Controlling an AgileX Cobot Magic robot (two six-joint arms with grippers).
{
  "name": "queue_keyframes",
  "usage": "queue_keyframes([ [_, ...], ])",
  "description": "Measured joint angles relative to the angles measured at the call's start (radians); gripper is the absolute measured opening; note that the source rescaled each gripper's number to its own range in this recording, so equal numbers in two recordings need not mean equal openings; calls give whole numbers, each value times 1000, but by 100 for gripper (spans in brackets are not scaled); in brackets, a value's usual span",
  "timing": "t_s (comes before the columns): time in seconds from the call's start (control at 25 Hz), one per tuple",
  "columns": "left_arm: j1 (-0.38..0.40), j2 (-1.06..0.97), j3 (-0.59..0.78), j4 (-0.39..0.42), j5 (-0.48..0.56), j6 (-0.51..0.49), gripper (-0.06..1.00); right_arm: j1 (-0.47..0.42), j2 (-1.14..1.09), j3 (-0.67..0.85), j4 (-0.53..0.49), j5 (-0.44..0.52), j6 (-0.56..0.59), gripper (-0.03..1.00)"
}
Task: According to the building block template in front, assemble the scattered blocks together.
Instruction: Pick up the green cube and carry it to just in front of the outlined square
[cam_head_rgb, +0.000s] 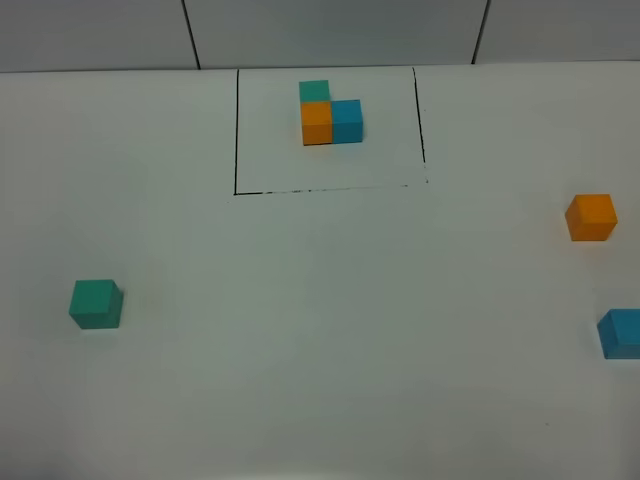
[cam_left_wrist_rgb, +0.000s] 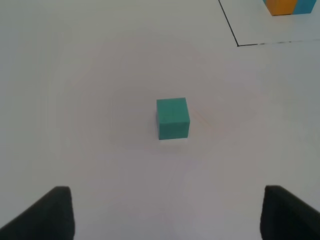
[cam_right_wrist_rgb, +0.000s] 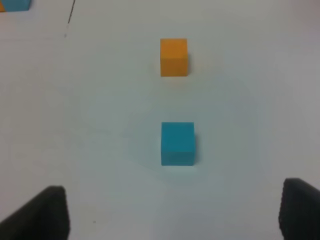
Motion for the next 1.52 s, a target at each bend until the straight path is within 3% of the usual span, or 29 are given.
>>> queue_keyframes([
  [0.52, 0, 8, -1, 1, -3, 0, 69, 0, 0, 0, 0, 0, 0, 72],
  [0.72, 0, 104, -31, 14, -136, 0, 69, 0, 0, 0, 0, 0, 0, 72],
  [1.04, 0, 504, -106, -15, -237, 0, 69, 0, 0, 0, 0, 0, 0, 72],
  [1.52, 1, 1225, -392, -49, -178, -8, 69, 0, 0, 0, 0, 0, 0, 72],
])
